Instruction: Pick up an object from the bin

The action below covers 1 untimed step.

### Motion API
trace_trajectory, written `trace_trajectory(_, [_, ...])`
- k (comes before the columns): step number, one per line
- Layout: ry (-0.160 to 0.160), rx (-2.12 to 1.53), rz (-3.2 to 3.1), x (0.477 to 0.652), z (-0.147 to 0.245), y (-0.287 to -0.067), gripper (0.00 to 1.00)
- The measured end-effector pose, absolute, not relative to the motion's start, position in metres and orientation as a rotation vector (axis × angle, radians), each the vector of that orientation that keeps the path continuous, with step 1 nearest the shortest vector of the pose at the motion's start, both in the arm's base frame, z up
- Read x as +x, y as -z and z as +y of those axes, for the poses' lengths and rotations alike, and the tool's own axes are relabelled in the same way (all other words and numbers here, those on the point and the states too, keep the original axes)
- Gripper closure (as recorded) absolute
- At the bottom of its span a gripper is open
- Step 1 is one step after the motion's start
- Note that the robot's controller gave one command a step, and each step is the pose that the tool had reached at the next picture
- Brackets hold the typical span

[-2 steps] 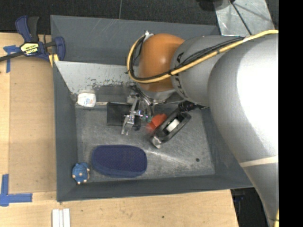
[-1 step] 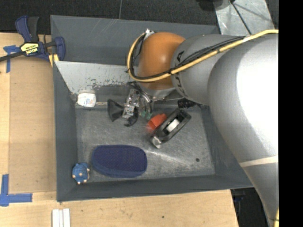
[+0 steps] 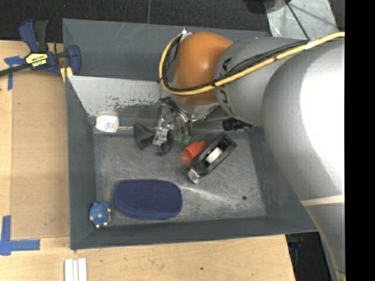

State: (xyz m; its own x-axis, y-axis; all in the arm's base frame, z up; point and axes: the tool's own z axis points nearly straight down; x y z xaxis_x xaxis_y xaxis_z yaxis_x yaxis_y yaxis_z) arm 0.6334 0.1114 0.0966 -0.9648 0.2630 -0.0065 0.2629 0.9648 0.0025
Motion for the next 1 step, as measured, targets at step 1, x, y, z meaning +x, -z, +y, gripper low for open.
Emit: trace_trajectory(1, [-0.003,0.415,3.108,0.6349,0.1115,-0.1177,1.00])
